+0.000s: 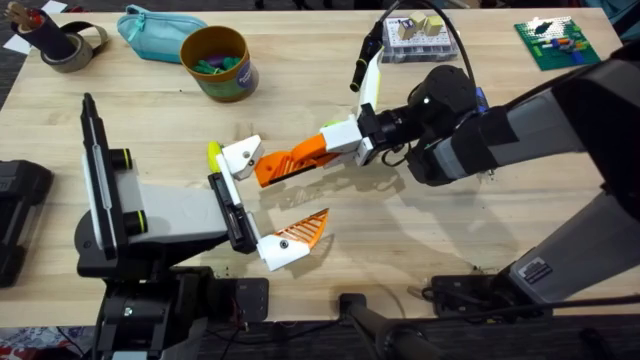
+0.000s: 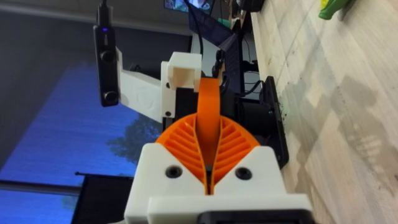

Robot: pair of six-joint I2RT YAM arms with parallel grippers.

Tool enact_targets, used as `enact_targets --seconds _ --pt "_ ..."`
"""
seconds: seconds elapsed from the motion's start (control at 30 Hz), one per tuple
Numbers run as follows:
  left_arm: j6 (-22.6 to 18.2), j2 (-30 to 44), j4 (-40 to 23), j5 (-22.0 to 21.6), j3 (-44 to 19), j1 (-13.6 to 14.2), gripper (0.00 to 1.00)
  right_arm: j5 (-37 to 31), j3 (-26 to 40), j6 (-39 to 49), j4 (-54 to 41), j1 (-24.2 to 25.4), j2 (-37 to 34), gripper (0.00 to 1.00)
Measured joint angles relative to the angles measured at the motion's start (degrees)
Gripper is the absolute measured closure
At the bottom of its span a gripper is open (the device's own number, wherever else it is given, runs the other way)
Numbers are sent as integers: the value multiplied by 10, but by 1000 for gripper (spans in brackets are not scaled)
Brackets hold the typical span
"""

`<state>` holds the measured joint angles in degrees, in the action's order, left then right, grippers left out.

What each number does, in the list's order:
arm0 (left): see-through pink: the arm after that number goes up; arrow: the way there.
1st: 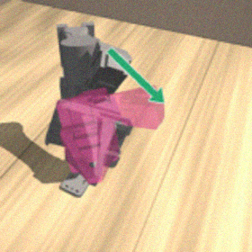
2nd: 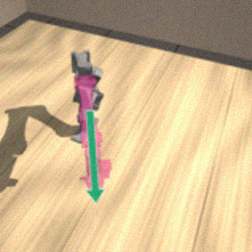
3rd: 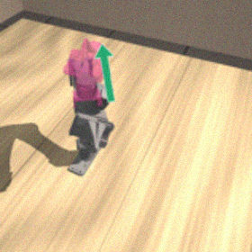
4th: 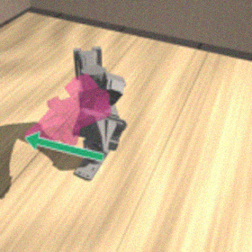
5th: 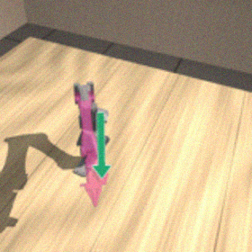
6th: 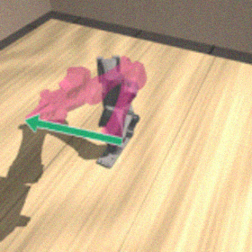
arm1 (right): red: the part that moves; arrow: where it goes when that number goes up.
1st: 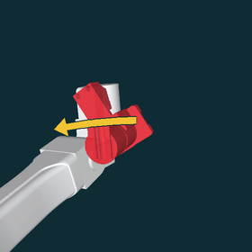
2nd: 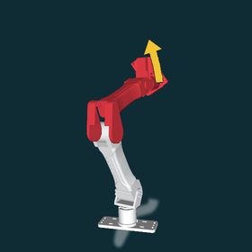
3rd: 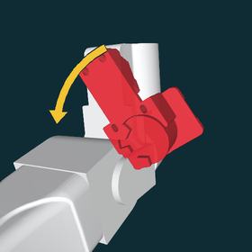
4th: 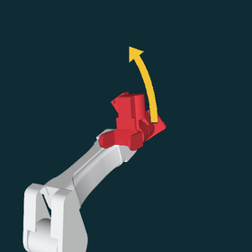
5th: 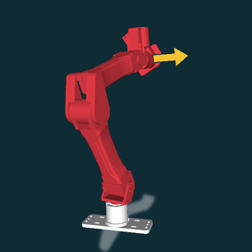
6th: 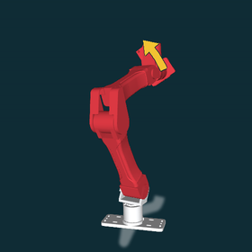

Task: Pick up the gripper from the table and insert it into the empty holder that is missing its gripper. Then pick up a screw, insert it into the mounting hole, and use the screwdriver to tighten it. Finally, clean up the table by picking up the vegetable and placing it into the bucket.

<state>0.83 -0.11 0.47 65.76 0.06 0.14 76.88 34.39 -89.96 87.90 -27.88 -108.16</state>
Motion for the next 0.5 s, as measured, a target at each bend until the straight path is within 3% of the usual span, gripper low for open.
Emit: enact_targets --seconds 0.27,0.5 --pt "0 1 -7 0 -3 0 17 5 -1 -3 -40 0 0 980" --pt "0 1 -7 0 -3 0 17 55 -1 -4 -52 13 0 980"
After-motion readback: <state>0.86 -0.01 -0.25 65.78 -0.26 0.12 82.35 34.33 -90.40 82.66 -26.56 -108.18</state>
